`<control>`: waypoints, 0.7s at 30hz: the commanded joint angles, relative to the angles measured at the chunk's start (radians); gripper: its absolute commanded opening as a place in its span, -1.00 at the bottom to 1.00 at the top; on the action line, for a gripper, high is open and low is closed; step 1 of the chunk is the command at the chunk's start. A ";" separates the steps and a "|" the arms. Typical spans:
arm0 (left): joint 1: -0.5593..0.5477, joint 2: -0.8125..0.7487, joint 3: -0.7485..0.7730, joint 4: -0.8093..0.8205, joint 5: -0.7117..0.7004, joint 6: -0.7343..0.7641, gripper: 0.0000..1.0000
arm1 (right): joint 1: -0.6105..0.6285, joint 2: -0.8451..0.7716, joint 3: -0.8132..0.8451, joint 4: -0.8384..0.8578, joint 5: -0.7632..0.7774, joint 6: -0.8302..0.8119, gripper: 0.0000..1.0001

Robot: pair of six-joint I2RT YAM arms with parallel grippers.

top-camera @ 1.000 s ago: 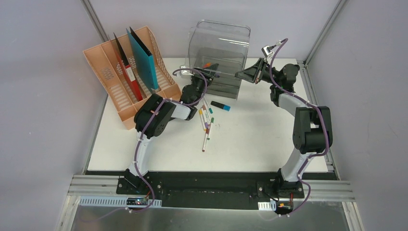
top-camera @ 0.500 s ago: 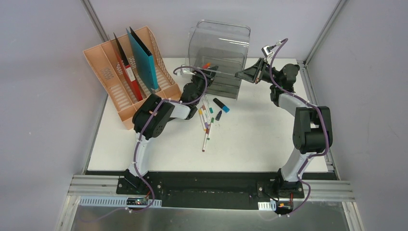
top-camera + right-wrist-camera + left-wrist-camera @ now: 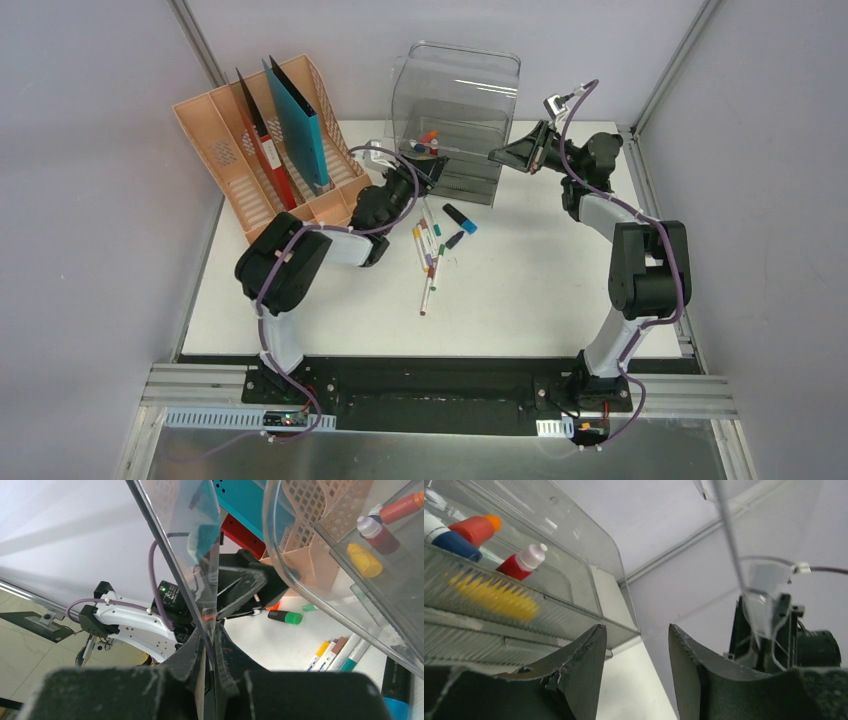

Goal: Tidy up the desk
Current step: Place the stationery in the drawer.

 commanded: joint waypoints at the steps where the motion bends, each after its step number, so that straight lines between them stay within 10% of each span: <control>1: 0.004 -0.140 -0.105 -0.002 0.085 0.144 -0.01 | 0.011 -0.025 0.025 0.013 -0.040 0.048 -0.89; 10: 0.005 -0.345 -0.281 -0.238 0.196 0.428 0.01 | 0.013 -0.019 0.025 0.015 -0.038 0.046 -0.89; 21: -0.086 -0.381 -0.116 -0.810 0.187 0.722 0.02 | 0.016 -0.015 0.023 0.014 -0.040 0.042 -0.90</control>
